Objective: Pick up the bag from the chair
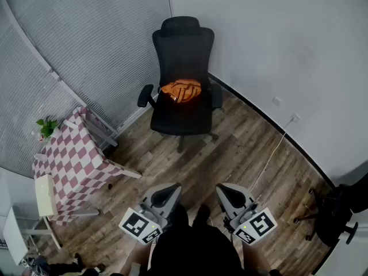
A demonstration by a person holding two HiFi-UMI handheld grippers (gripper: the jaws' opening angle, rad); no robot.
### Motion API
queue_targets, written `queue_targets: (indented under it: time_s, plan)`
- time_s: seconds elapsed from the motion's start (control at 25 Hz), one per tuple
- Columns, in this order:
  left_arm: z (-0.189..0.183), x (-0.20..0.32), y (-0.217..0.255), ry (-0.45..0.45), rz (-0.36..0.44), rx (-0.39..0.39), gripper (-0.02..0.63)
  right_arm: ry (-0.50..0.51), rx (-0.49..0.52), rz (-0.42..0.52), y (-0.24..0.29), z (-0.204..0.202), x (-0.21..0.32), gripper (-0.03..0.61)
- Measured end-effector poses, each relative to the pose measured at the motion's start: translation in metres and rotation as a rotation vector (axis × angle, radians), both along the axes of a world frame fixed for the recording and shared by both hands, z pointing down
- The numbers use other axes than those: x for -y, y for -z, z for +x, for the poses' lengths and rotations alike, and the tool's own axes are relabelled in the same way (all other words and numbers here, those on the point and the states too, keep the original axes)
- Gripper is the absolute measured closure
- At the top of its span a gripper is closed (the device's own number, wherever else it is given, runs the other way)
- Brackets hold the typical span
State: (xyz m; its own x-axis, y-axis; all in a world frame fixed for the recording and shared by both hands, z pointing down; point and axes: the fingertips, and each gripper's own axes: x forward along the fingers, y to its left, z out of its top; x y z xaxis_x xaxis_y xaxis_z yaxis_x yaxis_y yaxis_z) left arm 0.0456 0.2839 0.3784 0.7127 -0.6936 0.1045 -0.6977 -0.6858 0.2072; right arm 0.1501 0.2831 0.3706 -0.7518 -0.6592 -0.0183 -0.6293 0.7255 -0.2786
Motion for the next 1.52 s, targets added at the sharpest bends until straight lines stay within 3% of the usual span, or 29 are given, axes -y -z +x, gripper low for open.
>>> queue_targets:
  time_s: [0.44, 0.68, 0.84, 1.32, 1.52]
  plan:
    - [-0.003, -0.014, -0.01, 0.044, -0.029, 0.029, 0.581, 0.029, 0.031, -0.011, -0.001, 0.004, -0.007, 0.56]
    - [-0.004, -0.007, -0.009, 0.042, -0.026, 0.02, 0.581, 0.016, 0.093, -0.065, -0.007, 0.006, 0.003, 0.56]
    - [-0.011, 0.009, -0.013, 0.034, -0.03, 0.022, 0.581, -0.012, 0.064, -0.064, -0.012, 0.002, 0.018, 0.56]
    - [-0.056, 0.108, -0.013, -0.01, 0.006, -0.005, 0.581, -0.002, 0.112, -0.003, 0.015, -0.045, 0.101, 0.558]
    - [-0.08, 0.165, -0.01, -0.034, 0.023, -0.025, 0.581, -0.051, 0.051, 0.034, 0.026, -0.065, 0.155, 0.558]
